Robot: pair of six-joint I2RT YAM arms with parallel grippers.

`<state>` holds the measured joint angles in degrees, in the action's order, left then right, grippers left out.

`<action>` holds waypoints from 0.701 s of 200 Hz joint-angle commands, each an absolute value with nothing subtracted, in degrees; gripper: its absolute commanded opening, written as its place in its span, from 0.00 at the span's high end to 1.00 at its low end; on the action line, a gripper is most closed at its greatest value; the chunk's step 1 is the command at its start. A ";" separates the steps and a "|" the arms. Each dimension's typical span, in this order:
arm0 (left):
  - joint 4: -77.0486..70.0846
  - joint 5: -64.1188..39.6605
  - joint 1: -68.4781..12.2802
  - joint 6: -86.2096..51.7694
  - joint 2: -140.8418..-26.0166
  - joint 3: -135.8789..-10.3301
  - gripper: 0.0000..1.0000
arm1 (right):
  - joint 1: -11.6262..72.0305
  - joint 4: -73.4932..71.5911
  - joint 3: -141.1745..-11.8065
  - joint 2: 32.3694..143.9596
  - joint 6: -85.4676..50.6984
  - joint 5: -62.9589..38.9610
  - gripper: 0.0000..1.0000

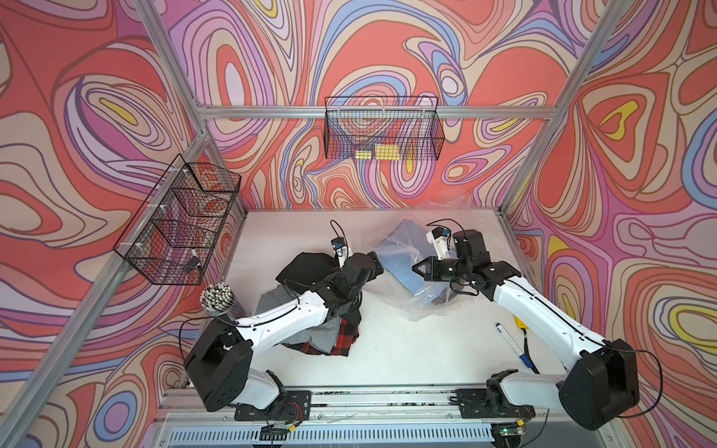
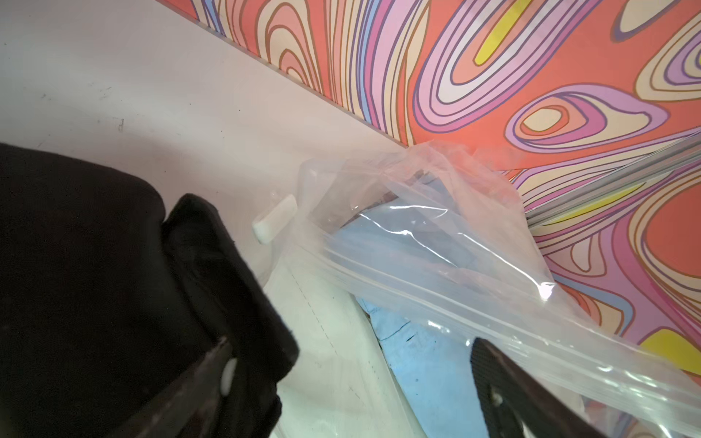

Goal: Take the shirt out of the vacuum bag
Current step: Place the shirt at the center of the board.

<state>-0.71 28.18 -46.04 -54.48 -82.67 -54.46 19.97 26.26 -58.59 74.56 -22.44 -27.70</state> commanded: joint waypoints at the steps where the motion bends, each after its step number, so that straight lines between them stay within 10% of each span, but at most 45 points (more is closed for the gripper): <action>1: 3.81 34.13 -46.74 -60.64 -76.80 -49.39 0.01 | 20.30 27.38 -58.19 72.54 -20.93 -27.12 1.00; 104: 41.09 48.06 -48.81 -72.32 -40.20 -37.74 0.01 | 20.43 23.76 -58.53 74.40 -23.72 -30.60 1.00; 140: 32.39 47.78 -48.79 -63.79 -38.10 -37.42 0.01 | 20.70 23.91 -59.47 74.79 -24.18 -30.76 1.00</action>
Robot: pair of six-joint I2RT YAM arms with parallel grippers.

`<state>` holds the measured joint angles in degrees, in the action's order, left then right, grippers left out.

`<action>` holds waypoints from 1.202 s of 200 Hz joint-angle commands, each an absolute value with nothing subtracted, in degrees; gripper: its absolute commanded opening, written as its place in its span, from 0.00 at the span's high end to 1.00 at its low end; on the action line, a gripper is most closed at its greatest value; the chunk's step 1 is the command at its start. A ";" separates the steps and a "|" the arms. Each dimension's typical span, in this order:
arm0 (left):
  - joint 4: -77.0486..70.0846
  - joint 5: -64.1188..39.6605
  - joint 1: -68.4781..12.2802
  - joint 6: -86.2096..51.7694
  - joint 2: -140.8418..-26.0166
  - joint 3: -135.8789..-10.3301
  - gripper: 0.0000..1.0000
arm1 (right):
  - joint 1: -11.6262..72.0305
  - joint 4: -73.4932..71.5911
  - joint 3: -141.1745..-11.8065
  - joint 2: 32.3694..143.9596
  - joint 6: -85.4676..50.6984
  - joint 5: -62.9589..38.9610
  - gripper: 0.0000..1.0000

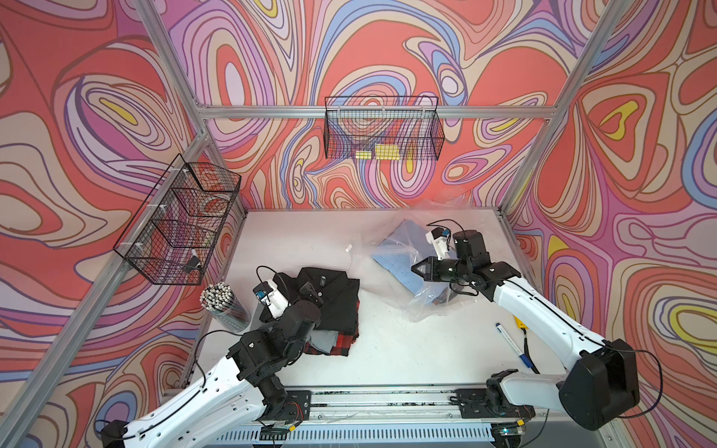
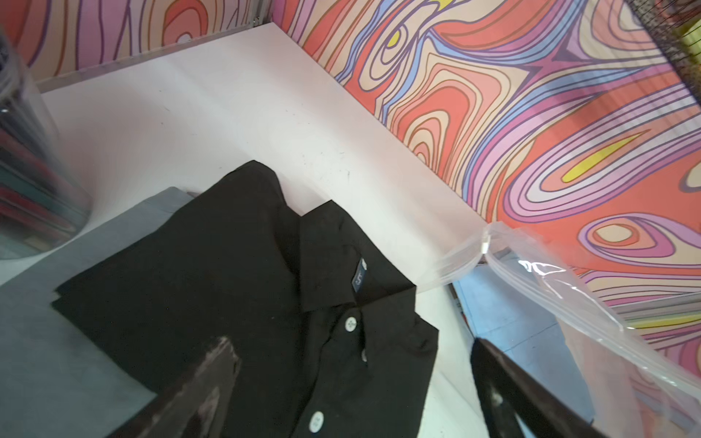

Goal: Take the shirt out of the vacuum bag
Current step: Place the shirt at the center of the board, then take out the shirt from the vacuum bag.

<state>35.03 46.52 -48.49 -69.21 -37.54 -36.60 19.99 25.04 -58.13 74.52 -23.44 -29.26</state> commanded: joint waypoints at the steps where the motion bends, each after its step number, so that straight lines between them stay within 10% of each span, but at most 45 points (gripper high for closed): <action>1: 31.89 47.66 -48.78 -63.27 -38.21 -37.60 0.01 | 20.68 23.91 -59.49 74.79 -24.22 -30.76 1.00; 139: -14.92 8.66 -48.47 -51.02 -89.43 -58.60 0.01 | 20.81 27.59 -61.70 72.68 -23.09 -28.81 1.00; 240: -28.17 6.72 -45.47 -65.99 -106.27 -58.74 0.01 | 20.88 28.04 -61.97 73.72 -21.88 -28.65 1.00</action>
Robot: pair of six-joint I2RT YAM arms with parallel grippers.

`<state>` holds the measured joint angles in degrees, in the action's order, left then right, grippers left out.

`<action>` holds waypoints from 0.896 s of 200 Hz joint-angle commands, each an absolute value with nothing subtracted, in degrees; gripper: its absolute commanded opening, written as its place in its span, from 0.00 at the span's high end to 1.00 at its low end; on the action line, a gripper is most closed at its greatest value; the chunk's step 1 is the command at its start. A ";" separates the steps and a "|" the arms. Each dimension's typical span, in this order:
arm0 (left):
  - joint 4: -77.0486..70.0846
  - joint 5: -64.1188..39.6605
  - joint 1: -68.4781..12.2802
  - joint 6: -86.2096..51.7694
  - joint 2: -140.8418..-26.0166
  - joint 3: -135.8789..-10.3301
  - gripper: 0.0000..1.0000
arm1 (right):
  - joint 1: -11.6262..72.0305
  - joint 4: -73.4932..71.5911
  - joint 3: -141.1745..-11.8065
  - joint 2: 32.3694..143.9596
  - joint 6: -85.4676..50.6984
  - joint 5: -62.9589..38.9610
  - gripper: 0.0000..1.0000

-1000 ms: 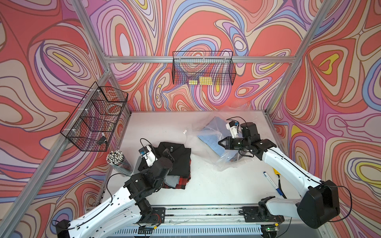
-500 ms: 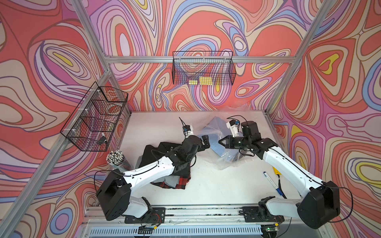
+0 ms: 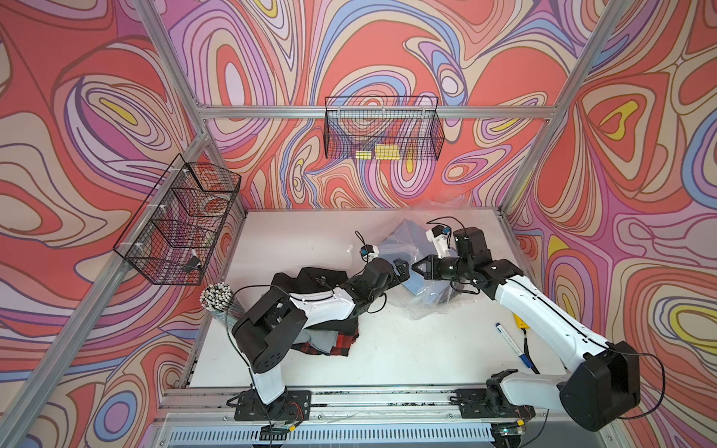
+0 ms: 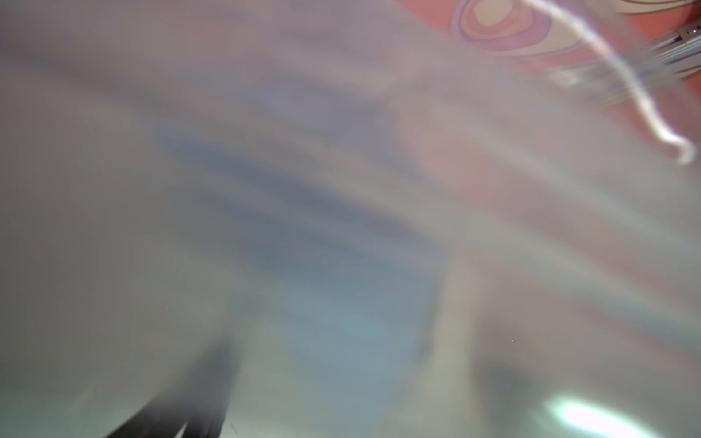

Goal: Take the shirt out of the vacuum bag
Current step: Take out the shirt from the vacuum bag.

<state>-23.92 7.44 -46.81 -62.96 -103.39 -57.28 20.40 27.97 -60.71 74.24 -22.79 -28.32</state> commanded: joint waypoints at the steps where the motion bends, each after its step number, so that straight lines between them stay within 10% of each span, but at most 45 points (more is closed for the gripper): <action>1: -28.15 6.74 -45.38 -65.96 -106.40 -58.77 0.01 | 20.85 27.99 -61.92 73.73 -21.88 -28.56 1.00; 179: -34.20 -2.68 -41.52 -65.58 -119.87 -68.86 0.02 | 20.88 25.75 -61.47 75.95 -22.32 -28.94 1.00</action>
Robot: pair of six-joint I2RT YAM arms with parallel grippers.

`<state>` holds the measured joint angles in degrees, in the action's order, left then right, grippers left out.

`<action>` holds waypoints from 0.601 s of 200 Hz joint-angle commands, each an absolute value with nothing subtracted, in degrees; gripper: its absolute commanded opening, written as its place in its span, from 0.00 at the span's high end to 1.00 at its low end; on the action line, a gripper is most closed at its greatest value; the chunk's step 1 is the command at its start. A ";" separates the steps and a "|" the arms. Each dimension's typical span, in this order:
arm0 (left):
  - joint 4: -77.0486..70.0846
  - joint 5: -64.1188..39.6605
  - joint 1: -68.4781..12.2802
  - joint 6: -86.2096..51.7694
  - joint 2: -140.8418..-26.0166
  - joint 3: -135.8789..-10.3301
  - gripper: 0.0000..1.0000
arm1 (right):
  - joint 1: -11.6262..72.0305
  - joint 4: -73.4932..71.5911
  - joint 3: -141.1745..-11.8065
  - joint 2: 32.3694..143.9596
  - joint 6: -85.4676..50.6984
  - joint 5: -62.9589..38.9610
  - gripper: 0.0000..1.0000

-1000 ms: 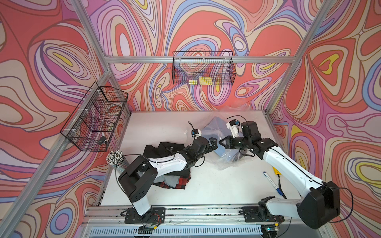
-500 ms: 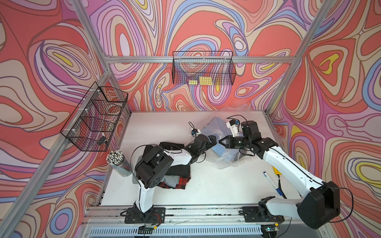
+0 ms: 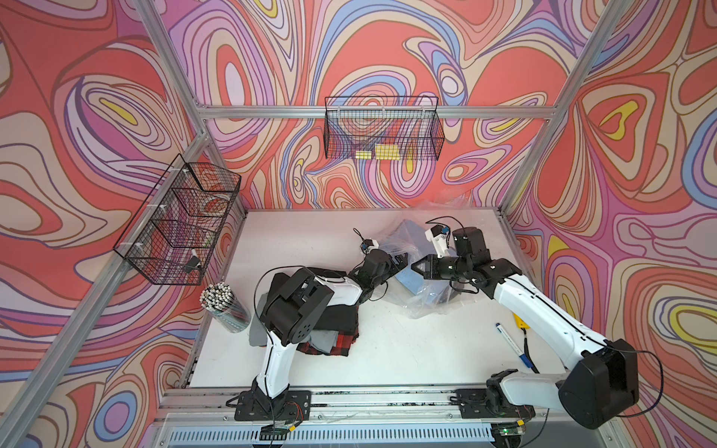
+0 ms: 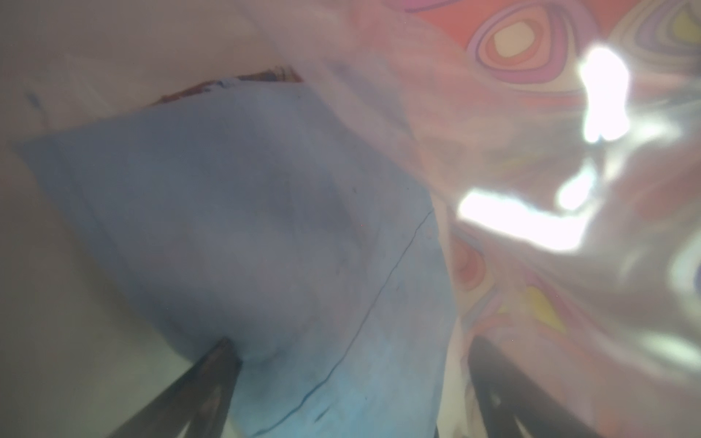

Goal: Take the shirt out of the vacuum bag
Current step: Take out the shirt from the vacuum bag.

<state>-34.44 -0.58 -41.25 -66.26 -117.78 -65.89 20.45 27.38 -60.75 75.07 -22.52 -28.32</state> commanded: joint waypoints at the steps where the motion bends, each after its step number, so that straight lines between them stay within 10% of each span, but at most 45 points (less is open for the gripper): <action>1: -34.15 -2.70 -41.54 -65.49 -119.88 -68.88 0.02 | 20.85 25.75 -61.45 75.99 -22.32 -28.93 1.00; 120: -31.50 -6.28 -43.59 -61.94 -123.27 -72.74 0.16 | 20.85 25.60 -63.07 77.36 -22.30 -29.09 1.00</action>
